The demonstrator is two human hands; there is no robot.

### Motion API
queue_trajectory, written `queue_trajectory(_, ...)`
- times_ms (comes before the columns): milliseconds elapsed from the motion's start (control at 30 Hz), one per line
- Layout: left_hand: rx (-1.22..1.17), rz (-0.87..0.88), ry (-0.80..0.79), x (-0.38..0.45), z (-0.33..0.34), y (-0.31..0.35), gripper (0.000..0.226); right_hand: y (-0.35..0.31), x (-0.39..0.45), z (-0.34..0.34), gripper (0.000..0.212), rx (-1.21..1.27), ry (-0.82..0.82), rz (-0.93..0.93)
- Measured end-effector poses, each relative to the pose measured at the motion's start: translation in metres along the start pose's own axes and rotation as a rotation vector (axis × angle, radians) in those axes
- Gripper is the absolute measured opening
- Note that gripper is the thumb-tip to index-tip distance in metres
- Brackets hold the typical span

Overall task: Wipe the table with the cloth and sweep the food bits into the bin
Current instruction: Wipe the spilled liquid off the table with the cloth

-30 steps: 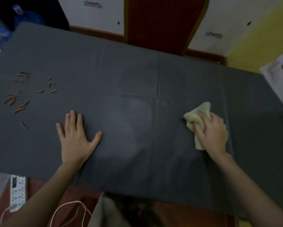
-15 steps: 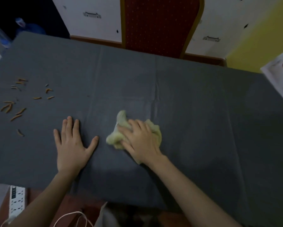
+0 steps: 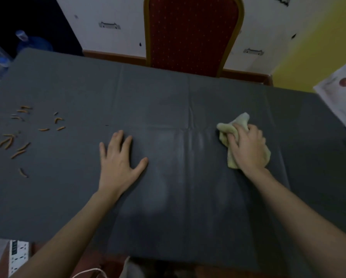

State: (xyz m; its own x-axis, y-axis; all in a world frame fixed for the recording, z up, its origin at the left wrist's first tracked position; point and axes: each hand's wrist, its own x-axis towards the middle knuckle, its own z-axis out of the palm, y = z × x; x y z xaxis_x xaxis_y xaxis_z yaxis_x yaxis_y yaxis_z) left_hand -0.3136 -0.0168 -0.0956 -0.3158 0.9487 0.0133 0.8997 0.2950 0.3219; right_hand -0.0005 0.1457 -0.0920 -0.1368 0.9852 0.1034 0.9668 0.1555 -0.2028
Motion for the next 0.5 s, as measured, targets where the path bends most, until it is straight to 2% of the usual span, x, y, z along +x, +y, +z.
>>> queue_trajectory(100,0.047,0.143,-0.067,0.025,0.012,0.014,0.079,-0.039,0.006,0.011,0.036,0.061,0.016,-0.107)
queue_trajectory(200,0.112,0.188,-0.078,0.026,0.020,0.015,0.076,-0.063,-0.017,0.017,0.039,0.098,-0.036,-0.313)
queue_trajectory(333,0.101,0.184,-0.056,0.024,0.021,0.016,0.074,-0.031,-0.053,0.000,0.047,0.118,-0.179,-0.619)
queue_trajectory(400,0.088,0.179,-0.046,0.026,0.021,0.017,0.073,0.003,-0.057,-0.010,0.048,0.088,-0.189,-0.627)
queue_trajectory(500,0.084,0.183,-0.045,0.026,0.022,0.018,0.073,0.036,-0.026,-0.015,0.044,0.032,-0.089,-0.428)
